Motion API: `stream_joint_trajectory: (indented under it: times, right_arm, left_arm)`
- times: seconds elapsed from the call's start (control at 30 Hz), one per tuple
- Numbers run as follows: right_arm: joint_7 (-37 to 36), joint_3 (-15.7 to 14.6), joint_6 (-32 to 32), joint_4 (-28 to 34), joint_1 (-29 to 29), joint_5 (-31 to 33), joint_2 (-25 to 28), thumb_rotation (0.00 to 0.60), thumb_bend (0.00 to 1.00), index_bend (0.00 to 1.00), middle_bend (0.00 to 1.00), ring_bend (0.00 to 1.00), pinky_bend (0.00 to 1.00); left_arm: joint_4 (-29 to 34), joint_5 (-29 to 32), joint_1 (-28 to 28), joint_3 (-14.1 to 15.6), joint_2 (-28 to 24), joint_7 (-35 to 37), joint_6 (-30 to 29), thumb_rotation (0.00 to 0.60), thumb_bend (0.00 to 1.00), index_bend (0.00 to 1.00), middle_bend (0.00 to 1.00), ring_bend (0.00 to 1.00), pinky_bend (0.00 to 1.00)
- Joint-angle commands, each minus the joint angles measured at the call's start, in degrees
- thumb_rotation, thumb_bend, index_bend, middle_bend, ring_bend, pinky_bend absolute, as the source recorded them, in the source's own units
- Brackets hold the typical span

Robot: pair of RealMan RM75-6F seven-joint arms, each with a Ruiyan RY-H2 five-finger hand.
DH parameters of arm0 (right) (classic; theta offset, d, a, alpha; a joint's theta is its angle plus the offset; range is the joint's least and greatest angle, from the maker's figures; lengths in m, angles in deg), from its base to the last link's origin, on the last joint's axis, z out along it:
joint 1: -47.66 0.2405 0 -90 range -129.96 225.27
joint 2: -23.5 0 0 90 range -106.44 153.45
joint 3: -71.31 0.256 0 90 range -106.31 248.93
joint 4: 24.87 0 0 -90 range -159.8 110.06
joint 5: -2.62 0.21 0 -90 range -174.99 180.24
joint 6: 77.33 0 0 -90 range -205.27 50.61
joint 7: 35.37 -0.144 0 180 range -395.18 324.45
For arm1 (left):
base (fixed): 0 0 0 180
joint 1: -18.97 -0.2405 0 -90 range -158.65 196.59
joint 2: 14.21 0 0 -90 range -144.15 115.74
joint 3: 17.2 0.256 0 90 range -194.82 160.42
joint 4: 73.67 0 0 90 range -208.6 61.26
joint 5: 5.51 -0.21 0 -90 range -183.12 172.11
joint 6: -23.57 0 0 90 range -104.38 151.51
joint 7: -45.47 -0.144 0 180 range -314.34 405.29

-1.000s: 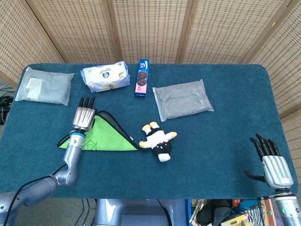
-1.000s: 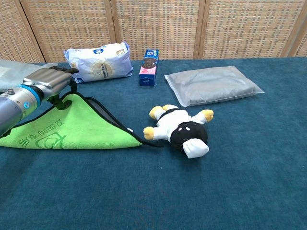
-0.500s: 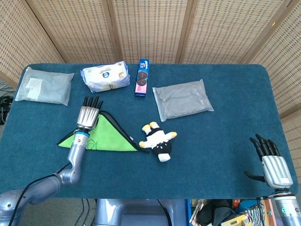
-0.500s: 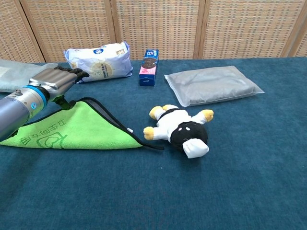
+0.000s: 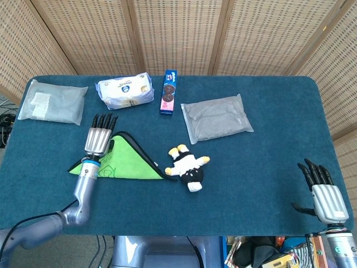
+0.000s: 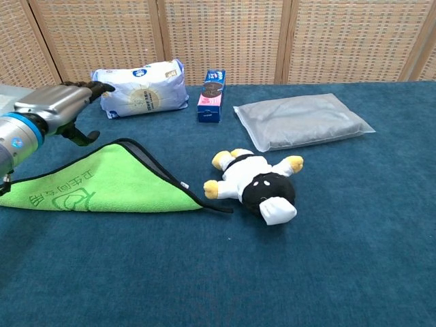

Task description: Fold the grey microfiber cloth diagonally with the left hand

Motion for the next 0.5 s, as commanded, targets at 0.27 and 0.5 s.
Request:
stream_joint_trajectory:
  times: [0.27,0.5]
  right_arm:
    - [2.26,0.45,1.94,1.15,-0.7,-0.04,0.81,0.6,0.0,0.0,0.0,0.0,0.0]
    - [4.22,0.32,2.98,1.91,-1.07,-0.75,1.35,0.6,0.0,0.0,0.0,0.0,0.0]
  left_arm:
    - [29.76,-12.94,-14.74,10.66,-19.67,4.2,-16.82,0.6,0.33,0.0,0.0,0.0,0.0]
    - [34.49,-20.24,-22.2,17.9,-23.53,2.25,-25.17,0.6,0.21,0.0,0.0,0.0,0.0]
